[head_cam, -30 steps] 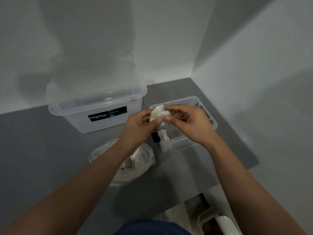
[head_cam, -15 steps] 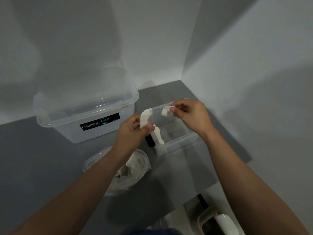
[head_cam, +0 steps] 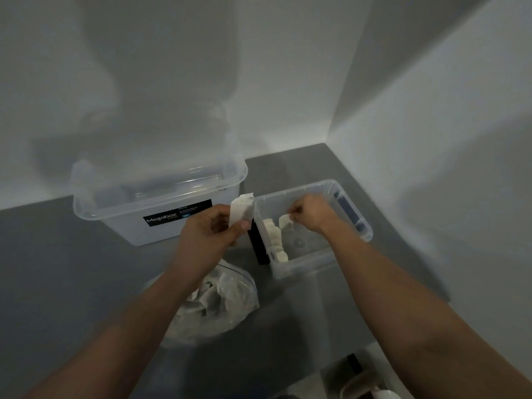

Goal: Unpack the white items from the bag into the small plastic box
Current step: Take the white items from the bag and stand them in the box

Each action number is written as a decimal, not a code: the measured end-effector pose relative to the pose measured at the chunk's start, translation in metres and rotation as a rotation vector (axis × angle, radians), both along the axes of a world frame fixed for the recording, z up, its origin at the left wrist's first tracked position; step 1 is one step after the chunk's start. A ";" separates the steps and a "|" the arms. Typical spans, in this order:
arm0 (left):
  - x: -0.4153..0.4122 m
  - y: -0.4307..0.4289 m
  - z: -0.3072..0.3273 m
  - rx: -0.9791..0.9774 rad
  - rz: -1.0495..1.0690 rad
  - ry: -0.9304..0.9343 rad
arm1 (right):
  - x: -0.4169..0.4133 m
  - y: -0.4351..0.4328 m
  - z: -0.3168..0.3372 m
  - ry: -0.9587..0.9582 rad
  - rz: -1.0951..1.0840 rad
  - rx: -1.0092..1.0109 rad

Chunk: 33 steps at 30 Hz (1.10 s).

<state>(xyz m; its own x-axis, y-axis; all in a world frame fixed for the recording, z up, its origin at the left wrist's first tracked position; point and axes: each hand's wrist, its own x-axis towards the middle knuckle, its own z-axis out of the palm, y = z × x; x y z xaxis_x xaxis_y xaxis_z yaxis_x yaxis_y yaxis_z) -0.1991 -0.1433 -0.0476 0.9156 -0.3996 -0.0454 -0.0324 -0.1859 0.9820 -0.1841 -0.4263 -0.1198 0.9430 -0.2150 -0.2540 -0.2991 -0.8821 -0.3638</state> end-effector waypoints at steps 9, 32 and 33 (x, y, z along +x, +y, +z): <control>-0.003 -0.010 -0.001 -0.008 -0.005 0.006 | 0.007 0.004 -0.006 0.008 -0.025 -0.093; -0.004 -0.043 -0.002 0.185 -0.140 -0.172 | -0.080 0.034 0.089 -0.459 -0.080 0.595; -0.005 -0.046 -0.002 0.201 -0.142 -0.187 | -0.085 0.037 0.091 -0.455 -0.059 0.634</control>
<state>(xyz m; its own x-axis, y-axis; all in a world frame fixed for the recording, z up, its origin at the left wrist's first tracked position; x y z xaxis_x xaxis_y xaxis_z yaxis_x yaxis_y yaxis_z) -0.2036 -0.1897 -0.0496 0.8509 -0.5246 0.0273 -0.2488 -0.3567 0.9005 -0.2691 -0.3896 -0.0285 0.9754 -0.2108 0.0641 -0.0392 -0.4523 -0.8910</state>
